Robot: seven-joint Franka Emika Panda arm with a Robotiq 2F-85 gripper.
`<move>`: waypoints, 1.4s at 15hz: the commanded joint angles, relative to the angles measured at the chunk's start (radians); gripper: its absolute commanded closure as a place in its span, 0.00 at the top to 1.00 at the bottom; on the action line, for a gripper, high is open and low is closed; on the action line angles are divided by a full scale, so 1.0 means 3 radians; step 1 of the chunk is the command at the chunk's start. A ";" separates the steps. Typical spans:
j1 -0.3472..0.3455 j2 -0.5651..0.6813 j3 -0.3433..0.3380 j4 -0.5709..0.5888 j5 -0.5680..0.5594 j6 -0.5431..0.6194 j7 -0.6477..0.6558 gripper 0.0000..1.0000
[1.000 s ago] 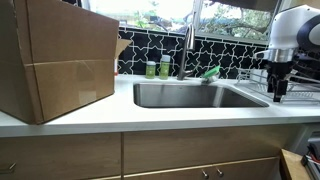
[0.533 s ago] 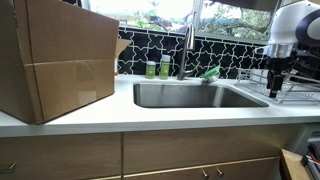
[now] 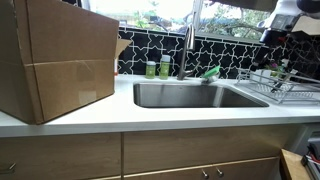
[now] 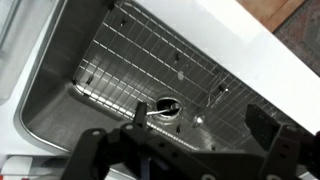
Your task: Pick up the green and white sponge together and put them on the kitchen counter in front of the sink
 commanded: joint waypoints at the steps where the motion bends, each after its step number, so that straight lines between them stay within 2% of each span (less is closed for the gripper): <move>1: -0.0006 -0.0096 0.0004 -0.0057 0.0177 0.0512 0.0266 1.00; 6: -0.0155 0.0001 0.0104 -0.0034 0.0231 0.1122 0.0931 1.00; 10: -0.0313 0.0484 0.0040 0.0255 0.0292 0.1374 0.1372 1.00; 11: -0.0258 0.0168 0.0090 0.0078 0.0232 0.1249 0.1191 1.00; 16: -0.0279 0.0226 0.0118 0.0121 0.0222 0.1267 0.1202 1.00; 18: -0.0426 0.0485 0.0183 0.0244 0.0136 0.1397 0.1476 1.00; 21: -0.0523 0.0930 0.0069 0.0600 0.0287 0.1456 0.1785 1.00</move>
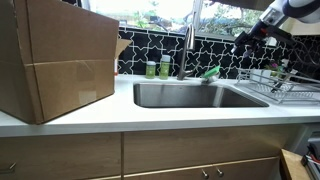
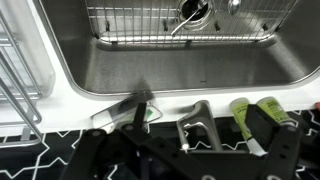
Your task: Pick up the green and white sponge together and put them on the kitchen counter in front of the sink
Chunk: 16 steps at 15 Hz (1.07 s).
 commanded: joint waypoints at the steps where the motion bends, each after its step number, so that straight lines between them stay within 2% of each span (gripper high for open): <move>1: -0.0151 0.0646 -0.0083 0.0482 0.0143 0.0102 0.0341 1.00; 8: -0.0251 0.1567 -0.0278 0.1105 0.0313 0.0431 0.1214 1.00; 11: -0.0217 0.1858 -0.0389 0.1308 0.0559 0.0567 0.1500 1.00; 13: -0.0214 0.2035 -0.0420 0.1431 0.0825 0.0696 0.1496 1.00; 16: -0.0241 0.2192 -0.0389 0.1568 0.1180 0.0707 0.1254 1.00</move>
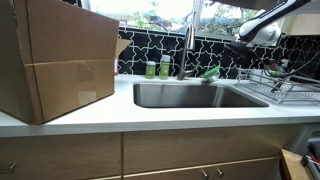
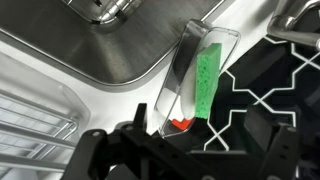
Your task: Pick up the green and white sponge together and put them on the kitchen counter in front of the sink
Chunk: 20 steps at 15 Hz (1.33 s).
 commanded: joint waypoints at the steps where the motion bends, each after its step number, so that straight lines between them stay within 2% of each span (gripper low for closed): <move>1: -0.0006 0.0266 -0.0013 0.0233 0.0388 0.0024 -0.0214 1.00; 6: -0.0073 0.0480 0.0015 0.0425 0.0654 -0.0082 -0.0642 1.00; 11: -0.0137 0.0665 0.0027 0.0590 0.0696 -0.0179 -0.0909 1.00; 14: -0.0171 0.0753 0.0068 0.0680 0.0720 -0.0184 -0.1036 0.95; 15: -0.0184 0.0770 0.0089 0.0707 0.0742 -0.0181 -0.1082 0.90; 20: -0.0250 0.0860 0.0203 0.0818 0.0872 -0.0185 -0.1315 0.91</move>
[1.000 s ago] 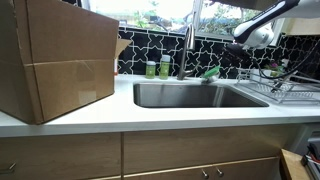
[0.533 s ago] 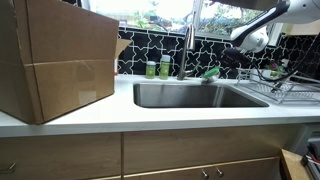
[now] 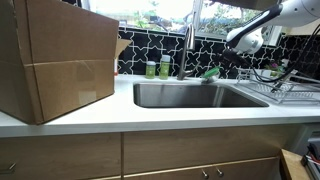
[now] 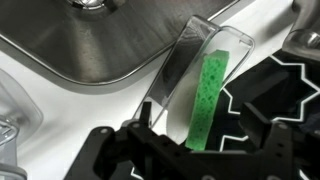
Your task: Pick up the green and white sponge together and put them on the kitchen counter in front of the sink
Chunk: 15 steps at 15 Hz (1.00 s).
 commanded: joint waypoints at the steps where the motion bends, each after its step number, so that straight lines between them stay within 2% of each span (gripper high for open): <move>1: -0.0107 0.0122 0.0098 0.0160 0.0135 -0.0113 -0.0208 0.91; 3: -0.0125 0.0159 0.0116 0.0198 0.0143 -0.0128 -0.0239 0.87; 5: -0.0143 0.0190 0.0132 0.0229 0.0148 -0.0139 -0.0256 0.74; 6: -0.0146 0.0200 0.0133 0.0244 0.0140 -0.0147 -0.0259 0.63; 8: -0.0155 0.0219 0.0139 0.0271 0.0137 -0.0146 -0.0267 0.58; 11: -0.0171 0.0233 0.0144 0.0300 0.0135 -0.0136 -0.0273 0.38; 15: -0.0186 0.0238 0.0148 0.0330 0.0137 -0.0125 -0.0270 0.28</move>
